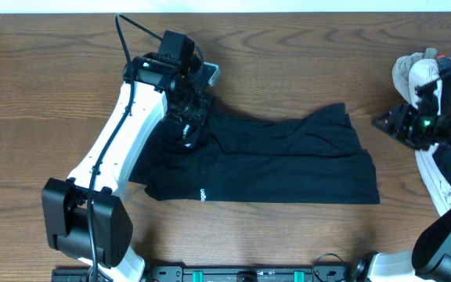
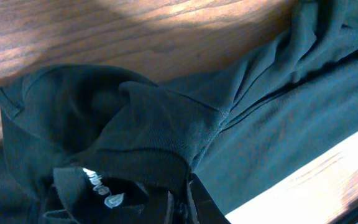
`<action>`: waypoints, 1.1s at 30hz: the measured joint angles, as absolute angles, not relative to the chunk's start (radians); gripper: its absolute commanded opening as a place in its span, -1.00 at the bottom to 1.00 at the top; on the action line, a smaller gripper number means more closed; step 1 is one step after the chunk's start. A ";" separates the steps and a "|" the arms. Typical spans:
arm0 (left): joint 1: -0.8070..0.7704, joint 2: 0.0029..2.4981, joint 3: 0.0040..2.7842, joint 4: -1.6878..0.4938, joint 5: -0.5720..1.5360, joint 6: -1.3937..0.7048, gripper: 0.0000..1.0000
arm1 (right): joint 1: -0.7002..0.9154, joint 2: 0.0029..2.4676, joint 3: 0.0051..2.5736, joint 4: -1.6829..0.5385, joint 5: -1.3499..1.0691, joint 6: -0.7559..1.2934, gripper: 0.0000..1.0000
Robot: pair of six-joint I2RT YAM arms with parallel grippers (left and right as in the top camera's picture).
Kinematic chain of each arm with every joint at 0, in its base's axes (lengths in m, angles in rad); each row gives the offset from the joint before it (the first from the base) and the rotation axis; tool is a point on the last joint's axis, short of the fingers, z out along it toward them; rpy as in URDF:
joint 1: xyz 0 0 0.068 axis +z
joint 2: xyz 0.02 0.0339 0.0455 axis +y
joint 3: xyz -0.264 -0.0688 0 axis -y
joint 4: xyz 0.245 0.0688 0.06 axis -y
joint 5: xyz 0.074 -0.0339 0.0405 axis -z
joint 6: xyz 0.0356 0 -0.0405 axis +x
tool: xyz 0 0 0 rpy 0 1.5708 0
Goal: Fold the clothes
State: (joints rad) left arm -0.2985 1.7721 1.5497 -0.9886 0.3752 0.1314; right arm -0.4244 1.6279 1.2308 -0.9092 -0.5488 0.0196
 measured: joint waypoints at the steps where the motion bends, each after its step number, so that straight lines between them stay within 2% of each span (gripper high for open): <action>1: -0.299 1.772 1.550 -0.984 0.375 0.131 -0.87 | -0.412 1.628 1.231 -0.884 -0.549 0.018 0.09; 4: -0.299 1.772 1.550 -0.974 0.375 0.131 -0.85 | -0.364 1.630 1.231 -0.807 -0.513 0.019 0.10; 7: -0.299 1.772 1.550 -0.965 0.376 0.131 -0.84 | -0.314 1.654 1.231 -0.732 -0.456 0.041 0.20; 15: -0.299 1.772 1.550 -0.961 0.376 0.131 -0.84 | -0.245 1.815 1.231 -0.598 -0.384 0.095 0.22; 25: -0.299 1.772 1.550 -0.962 0.376 0.131 -0.83 | -0.218 1.990 1.238 -0.492 -0.397 0.107 0.13; 33: -0.299 1.772 1.550 -0.961 0.376 0.131 -0.83 | -0.212 2.009 1.238 -0.413 -0.441 0.141 -0.10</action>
